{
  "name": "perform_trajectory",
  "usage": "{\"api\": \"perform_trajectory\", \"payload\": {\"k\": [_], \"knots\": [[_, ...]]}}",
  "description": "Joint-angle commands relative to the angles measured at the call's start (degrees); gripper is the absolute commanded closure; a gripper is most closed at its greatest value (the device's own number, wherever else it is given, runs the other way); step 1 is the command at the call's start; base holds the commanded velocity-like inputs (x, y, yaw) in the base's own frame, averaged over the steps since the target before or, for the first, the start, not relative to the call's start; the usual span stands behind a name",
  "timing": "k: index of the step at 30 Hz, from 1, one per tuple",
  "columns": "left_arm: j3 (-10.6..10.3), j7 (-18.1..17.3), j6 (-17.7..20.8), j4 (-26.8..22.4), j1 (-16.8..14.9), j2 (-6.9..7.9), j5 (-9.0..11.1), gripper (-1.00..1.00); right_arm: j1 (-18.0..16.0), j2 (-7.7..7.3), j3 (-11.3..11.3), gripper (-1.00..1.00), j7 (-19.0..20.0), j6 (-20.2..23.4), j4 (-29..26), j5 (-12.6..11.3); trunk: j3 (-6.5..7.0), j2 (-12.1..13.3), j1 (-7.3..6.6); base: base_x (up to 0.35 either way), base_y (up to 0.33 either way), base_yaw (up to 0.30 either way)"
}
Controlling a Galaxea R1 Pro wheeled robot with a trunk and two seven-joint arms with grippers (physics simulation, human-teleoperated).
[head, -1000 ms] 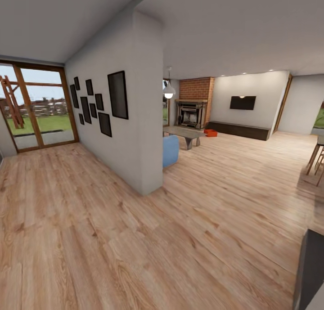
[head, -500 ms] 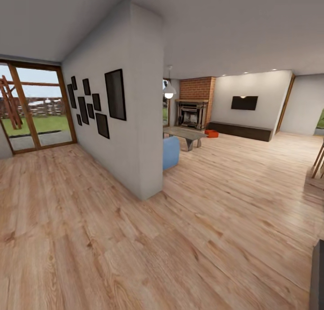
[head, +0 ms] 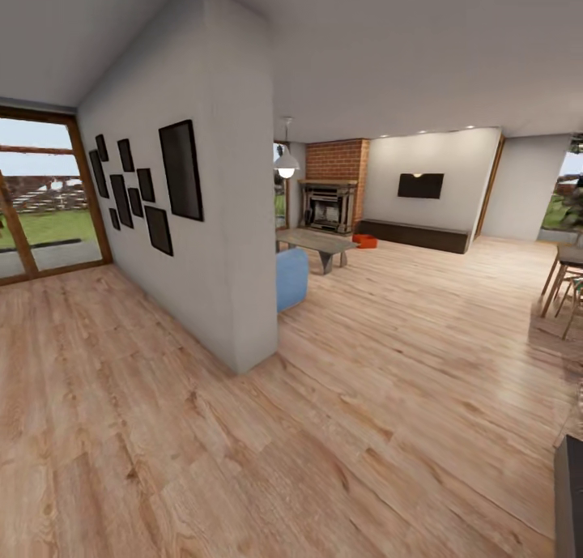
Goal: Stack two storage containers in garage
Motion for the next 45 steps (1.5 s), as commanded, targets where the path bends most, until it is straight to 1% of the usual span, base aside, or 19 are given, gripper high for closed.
{"api": "perform_trajectory", "payload": {"k": [1, 11, 32, 39, 45], "knots": [[-0.5, 0.1, -0.2, 0.0, 0.0, 0.02, 0.5, -1.00, -0.1, 0.00, 0.4, -1.00, 0.3, -0.3, 0.2, -0.6, -0.07, 0.0, 0.04, 0.322, 0.000, -0.246], [-0.5, 0.1, -0.3, 0.0, 0.0, -0.04, 0.6, -1.00, -0.1, 0.03, 0.5, -1.00, 0.1, -0.3, 0.2, -0.7, -0.07, 0.0, 0.04, 0.322, 0.000, -0.224], [-0.5, 0.1, -0.1, 0.1, 0.0, -0.02, 0.6, -1.00, -0.1, -0.25, 0.8, -1.00, 0.0, -0.4, 0.2, -0.5, -0.07, 0.0, 0.04, 0.322, 0.000, -0.011], [-0.5, 0.1, -0.1, 0.1, 0.0, -0.09, 0.6, -1.00, -0.1, -0.13, 0.7, -1.00, -0.1, -0.3, 0.2, -0.7, -0.07, 0.0, 0.04, 0.322, 0.000, -0.007], [-0.5, 0.1, -0.1, 0.0, 0.0, -0.09, 0.6, -1.00, -0.1, -0.11, 0.6, -1.00, -0.1, -0.3, 0.2, -0.7, -0.07, 0.0, 0.04, 0.322, 0.000, -0.185]]}}
